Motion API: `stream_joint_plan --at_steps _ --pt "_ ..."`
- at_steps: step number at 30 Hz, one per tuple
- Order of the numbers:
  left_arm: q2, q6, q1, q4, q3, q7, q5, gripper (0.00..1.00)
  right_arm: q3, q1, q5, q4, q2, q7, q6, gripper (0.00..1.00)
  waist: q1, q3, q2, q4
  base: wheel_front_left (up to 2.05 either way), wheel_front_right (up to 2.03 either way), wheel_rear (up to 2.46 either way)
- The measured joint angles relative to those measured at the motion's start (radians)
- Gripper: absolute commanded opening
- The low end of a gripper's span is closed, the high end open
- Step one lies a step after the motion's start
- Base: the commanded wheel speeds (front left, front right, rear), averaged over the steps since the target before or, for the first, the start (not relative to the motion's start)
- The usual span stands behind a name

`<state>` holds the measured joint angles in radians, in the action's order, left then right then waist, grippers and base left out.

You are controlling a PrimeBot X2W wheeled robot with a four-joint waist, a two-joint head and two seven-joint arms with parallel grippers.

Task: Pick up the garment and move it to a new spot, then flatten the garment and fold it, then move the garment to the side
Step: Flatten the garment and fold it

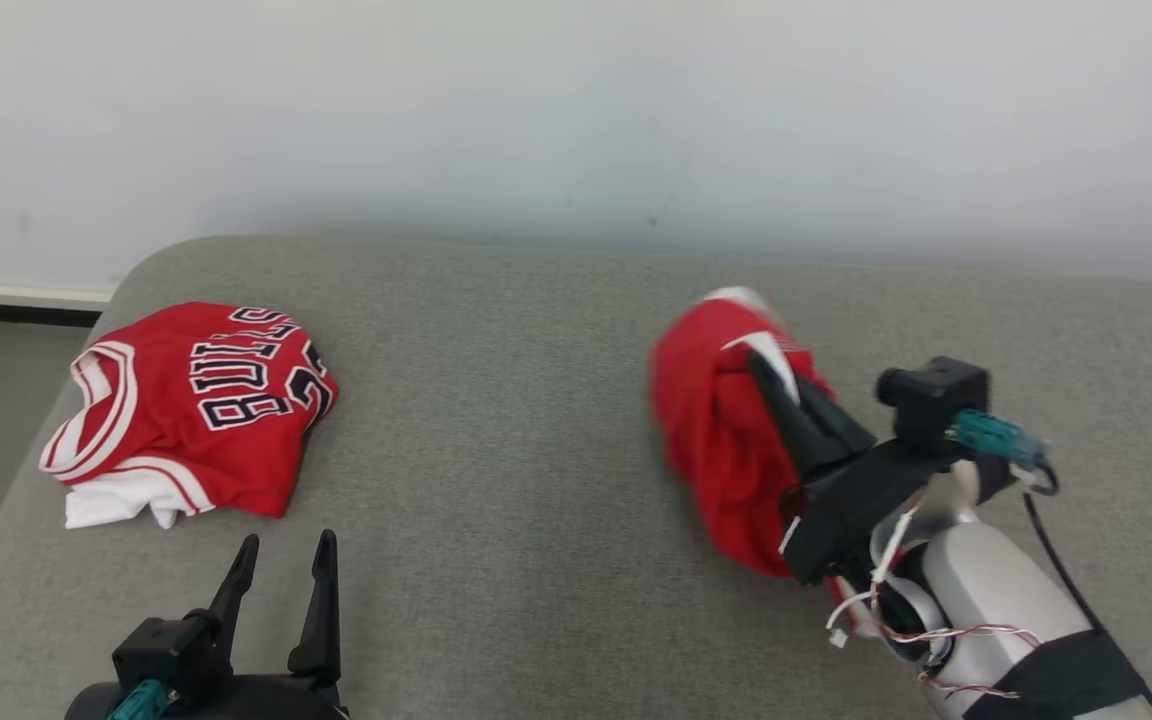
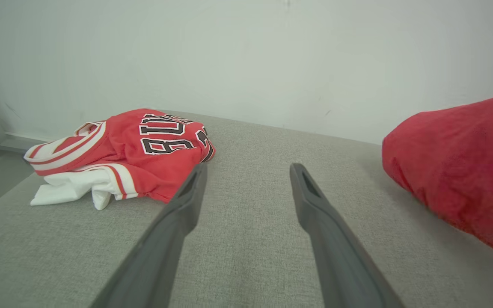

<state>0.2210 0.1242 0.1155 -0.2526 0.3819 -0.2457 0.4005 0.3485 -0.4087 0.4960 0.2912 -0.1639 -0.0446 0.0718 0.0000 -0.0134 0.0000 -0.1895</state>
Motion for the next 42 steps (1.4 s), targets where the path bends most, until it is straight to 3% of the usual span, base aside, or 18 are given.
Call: stream_joint_plan --at_steps 8,13,19,30,38,39,40,42 --pt "0.002 0.000 -0.005 0.001 -0.022 0.000 0.000 1.00 0.088 -0.022 -0.022 0.116 0.039 0.073 0.016 0.00 0.0000 -0.012 0.0000 -0.038 0.00 0.00 0.00" --pt "0.002 0.000 -0.005 0.002 -0.034 0.000 0.000 1.00 0.052 -0.022 -0.021 0.152 0.031 0.070 0.015 0.00 0.0000 -0.019 0.0000 -0.025 0.00 0.00 0.00" --pt "-0.002 0.000 -0.005 0.002 -0.032 0.000 -0.003 1.00 -0.050 -0.002 -0.009 0.157 -0.047 0.030 -0.036 0.00 0.0000 -0.021 0.0000 -0.005 0.00 0.00 0.00" --pt "-0.002 0.000 -0.008 0.011 -0.035 0.000 -0.010 1.00 -0.145 0.201 0.031 0.217 -0.115 0.008 -0.116 0.00 0.0000 -0.024 0.0000 0.022 0.00 0.00 0.00" --pt "-0.005 0.000 -0.004 0.016 -0.030 0.007 -0.012 1.00 -0.121 0.235 0.041 0.268 -0.093 0.029 -0.116 0.01 0.0000 -0.042 0.0000 0.043 0.00 0.00 0.00" --pt "-0.007 0.000 -0.003 0.016 -0.027 0.007 -0.013 1.00 -0.121 0.235 0.043 0.269 -0.090 0.036 -0.115 0.33 0.0001 -0.044 0.0000 0.043 0.00 0.00 0.00" --pt "-0.009 0.000 -0.002 0.016 -0.023 0.007 -0.013 1.00 -0.121 0.234 0.049 0.269 -0.087 0.036 -0.114 1.00 0.0000 -0.045 0.0000 0.044 0.00 0.00 0.00" --pt "-0.012 0.000 -0.001 0.016 -0.020 0.007 -0.013 1.00 -0.121 0.232 0.051 0.267 -0.087 0.037 -0.110 1.00 0.0000 -0.047 0.0000 0.043 0.00 0.00 0.00"
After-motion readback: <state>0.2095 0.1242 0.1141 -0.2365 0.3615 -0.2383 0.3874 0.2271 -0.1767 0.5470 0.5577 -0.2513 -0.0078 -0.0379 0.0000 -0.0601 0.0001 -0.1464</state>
